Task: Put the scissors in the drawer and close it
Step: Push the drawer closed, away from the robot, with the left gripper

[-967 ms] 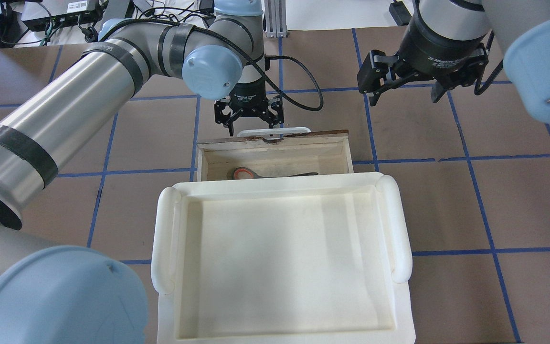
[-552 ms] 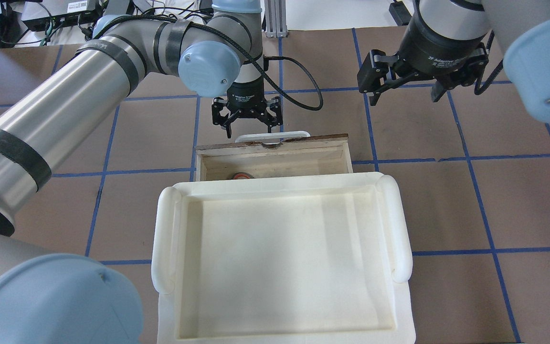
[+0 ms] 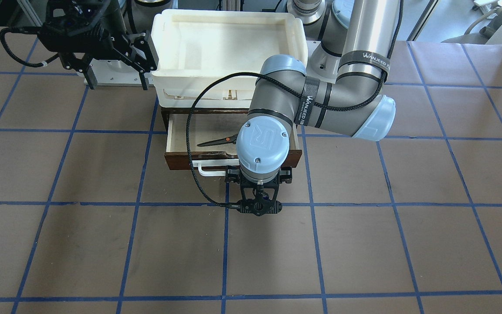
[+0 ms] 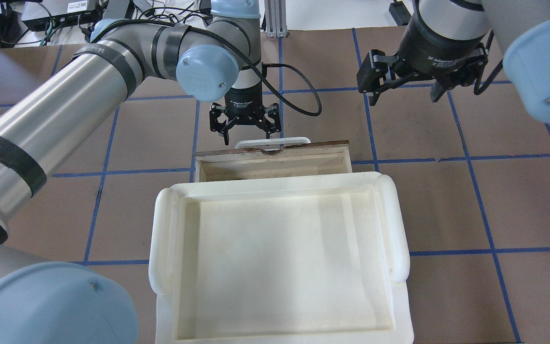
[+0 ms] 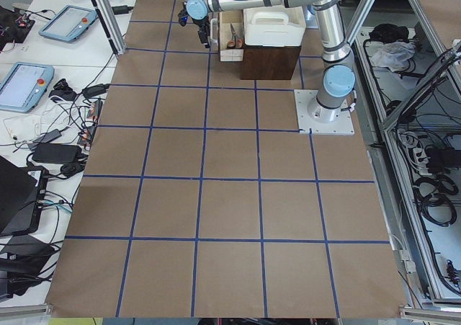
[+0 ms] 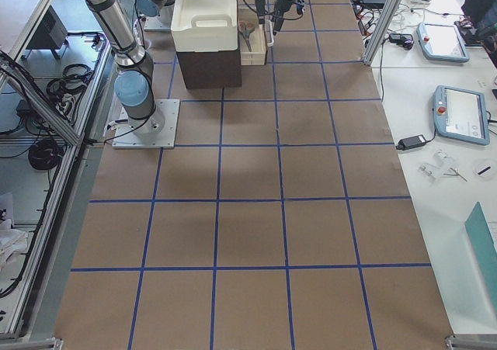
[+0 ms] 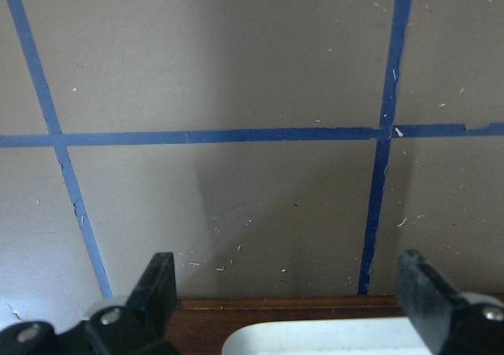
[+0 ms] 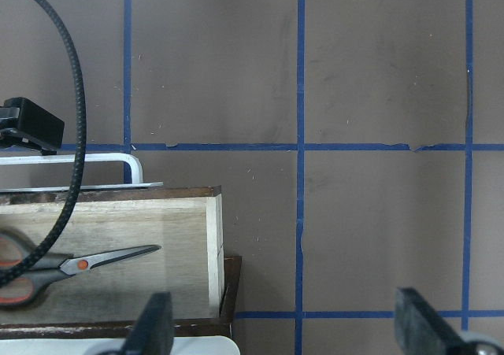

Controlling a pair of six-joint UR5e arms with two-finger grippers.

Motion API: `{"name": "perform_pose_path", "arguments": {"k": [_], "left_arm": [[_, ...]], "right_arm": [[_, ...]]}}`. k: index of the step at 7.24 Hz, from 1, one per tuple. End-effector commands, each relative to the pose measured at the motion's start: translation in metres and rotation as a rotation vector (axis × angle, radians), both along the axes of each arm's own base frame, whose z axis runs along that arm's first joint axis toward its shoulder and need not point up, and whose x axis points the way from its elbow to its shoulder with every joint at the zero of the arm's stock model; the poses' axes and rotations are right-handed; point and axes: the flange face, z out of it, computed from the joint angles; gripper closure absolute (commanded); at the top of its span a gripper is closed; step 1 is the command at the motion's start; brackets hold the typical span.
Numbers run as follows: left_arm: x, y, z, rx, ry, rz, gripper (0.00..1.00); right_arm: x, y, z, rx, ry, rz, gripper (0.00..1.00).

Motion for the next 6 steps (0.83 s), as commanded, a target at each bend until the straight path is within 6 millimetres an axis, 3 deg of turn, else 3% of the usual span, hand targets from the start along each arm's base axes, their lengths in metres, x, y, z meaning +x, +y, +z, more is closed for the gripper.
{"name": "perform_pose_path", "arguments": {"k": [1, 6], "left_arm": [[0.001, 0.009, 0.005, 0.017, -0.002, -0.001, 0.00], [0.004, 0.033, -0.002, 0.080, -0.022, -0.009, 0.00]], "right_arm": [[0.000, 0.000, 0.000, 0.000, 0.001, 0.001, 0.00], [0.000, 0.000, 0.000, -0.001, -0.001, 0.001, 0.00]]}}
